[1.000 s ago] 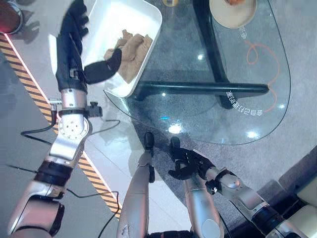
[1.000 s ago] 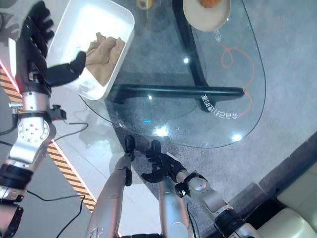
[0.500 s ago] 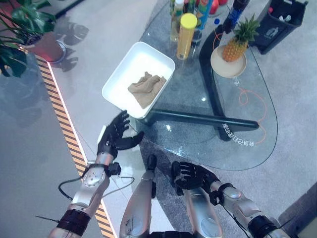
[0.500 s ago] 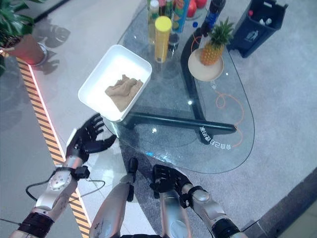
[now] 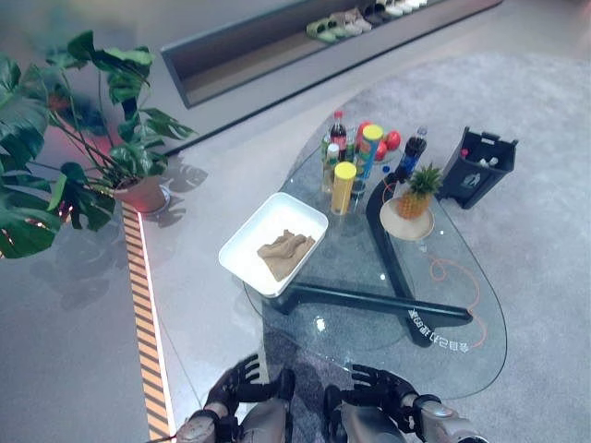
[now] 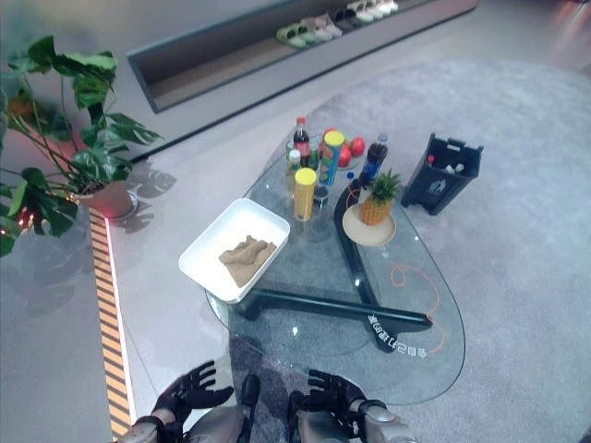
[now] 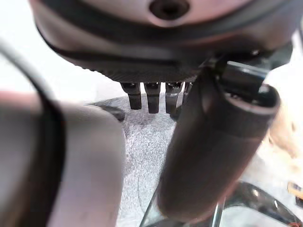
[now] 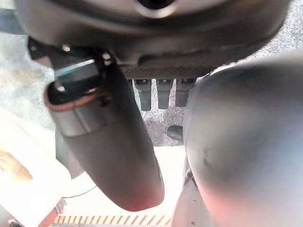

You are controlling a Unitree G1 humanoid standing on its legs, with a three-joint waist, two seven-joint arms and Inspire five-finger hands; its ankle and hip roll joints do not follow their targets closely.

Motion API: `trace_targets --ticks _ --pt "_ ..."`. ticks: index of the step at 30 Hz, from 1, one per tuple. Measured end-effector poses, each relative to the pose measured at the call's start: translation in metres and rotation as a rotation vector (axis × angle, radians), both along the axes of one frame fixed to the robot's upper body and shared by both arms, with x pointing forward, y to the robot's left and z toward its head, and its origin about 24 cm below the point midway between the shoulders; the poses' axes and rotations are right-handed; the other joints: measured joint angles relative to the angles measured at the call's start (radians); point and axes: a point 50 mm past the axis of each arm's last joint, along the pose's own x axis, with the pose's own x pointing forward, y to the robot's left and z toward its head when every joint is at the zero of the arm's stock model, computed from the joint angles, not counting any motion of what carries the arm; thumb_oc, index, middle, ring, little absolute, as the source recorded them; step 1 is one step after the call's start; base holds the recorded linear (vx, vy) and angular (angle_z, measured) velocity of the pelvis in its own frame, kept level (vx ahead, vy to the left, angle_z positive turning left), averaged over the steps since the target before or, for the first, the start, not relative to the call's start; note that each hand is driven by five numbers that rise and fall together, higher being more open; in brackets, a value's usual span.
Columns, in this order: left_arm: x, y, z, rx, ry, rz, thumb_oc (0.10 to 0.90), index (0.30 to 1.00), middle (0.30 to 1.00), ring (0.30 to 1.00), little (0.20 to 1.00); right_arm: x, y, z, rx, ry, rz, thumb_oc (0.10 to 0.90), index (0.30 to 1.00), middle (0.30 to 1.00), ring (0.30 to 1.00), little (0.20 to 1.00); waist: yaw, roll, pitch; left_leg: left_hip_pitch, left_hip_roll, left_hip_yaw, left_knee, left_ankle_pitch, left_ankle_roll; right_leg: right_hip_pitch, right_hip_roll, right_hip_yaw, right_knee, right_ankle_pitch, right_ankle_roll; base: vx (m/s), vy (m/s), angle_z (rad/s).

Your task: Wipe the table with a cloth and put it in the basket.

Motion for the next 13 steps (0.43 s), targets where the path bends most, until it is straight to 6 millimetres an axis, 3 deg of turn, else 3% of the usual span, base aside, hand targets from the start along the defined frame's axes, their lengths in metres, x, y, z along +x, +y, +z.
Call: trace_targets --ticks 5,13 --pt "-0.012 -0.005 -0.009 -0.033 0.065 -0.005 0.8 0.9 0.9 0.9 0.9 -0.02 0.0 -0.011 -0.015 0.083 -0.018 0.8 0.9 0.9 0.9 0.9 -0.004 -0.002 -0.077 0.055 0.005 0.006 -0.043 -0.002 0.004 0.059 0.004 0.007 -0.057 0.008 0.013 0.04 0.019 -0.04" --pt "-0.018 -0.01 -0.012 -0.075 0.094 -0.023 0.8 0.9 0.9 0.9 0.9 -0.033 -0.001 -0.017 -0.041 0.136 0.006 0.8 0.9 0.9 0.9 0.9 -0.013 0.006 -0.114 0.102 0.01 0.03 -0.066 -0.008 0.012 0.125 0.009 0.029 -0.132 0.037 0.026 0.03 0.029 -0.09"
